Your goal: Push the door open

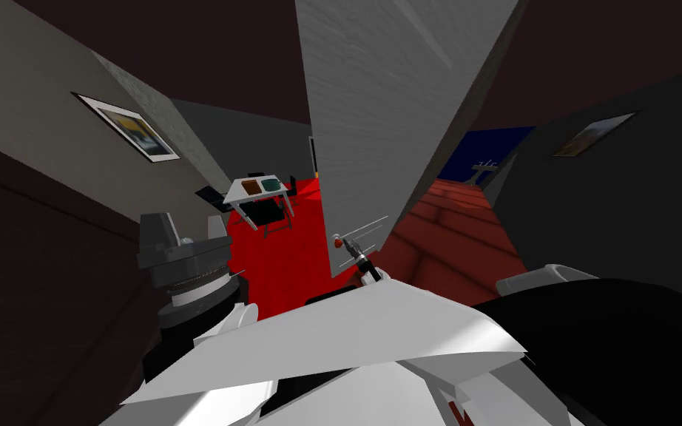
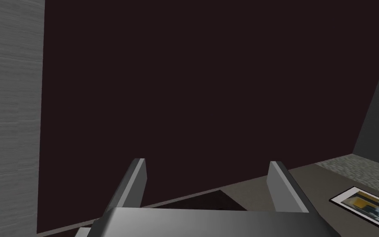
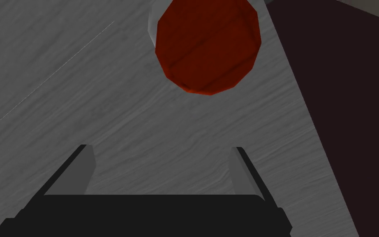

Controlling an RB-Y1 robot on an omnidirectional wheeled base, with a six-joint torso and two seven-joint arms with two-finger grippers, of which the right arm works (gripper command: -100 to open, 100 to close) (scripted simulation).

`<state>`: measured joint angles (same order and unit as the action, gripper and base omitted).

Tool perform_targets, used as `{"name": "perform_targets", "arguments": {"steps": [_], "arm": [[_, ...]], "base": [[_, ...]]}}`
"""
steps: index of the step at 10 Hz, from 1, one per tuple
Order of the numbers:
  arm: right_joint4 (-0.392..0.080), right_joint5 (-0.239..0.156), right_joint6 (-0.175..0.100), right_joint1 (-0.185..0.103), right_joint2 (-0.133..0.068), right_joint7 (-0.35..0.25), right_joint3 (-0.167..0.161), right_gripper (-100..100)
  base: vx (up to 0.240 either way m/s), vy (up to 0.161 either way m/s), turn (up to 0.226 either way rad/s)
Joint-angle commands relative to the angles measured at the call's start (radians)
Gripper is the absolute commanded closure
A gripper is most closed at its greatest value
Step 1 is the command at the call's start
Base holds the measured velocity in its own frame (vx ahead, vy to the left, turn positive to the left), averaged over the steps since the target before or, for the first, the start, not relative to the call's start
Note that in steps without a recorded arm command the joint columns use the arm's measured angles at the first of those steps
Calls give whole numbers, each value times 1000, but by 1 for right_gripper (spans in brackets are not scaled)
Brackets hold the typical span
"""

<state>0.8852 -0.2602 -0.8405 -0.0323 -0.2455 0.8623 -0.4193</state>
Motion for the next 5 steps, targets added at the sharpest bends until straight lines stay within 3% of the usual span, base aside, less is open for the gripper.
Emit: {"name": "perform_targets", "arguments": {"steps": [1,5], "arm": [[-2,3,-7,-7,-12,40,-41,-100],[6,10,-15,-21,-44,135,-138,-100]], "base": [[14,34,-174],[18,34,-211]]}}
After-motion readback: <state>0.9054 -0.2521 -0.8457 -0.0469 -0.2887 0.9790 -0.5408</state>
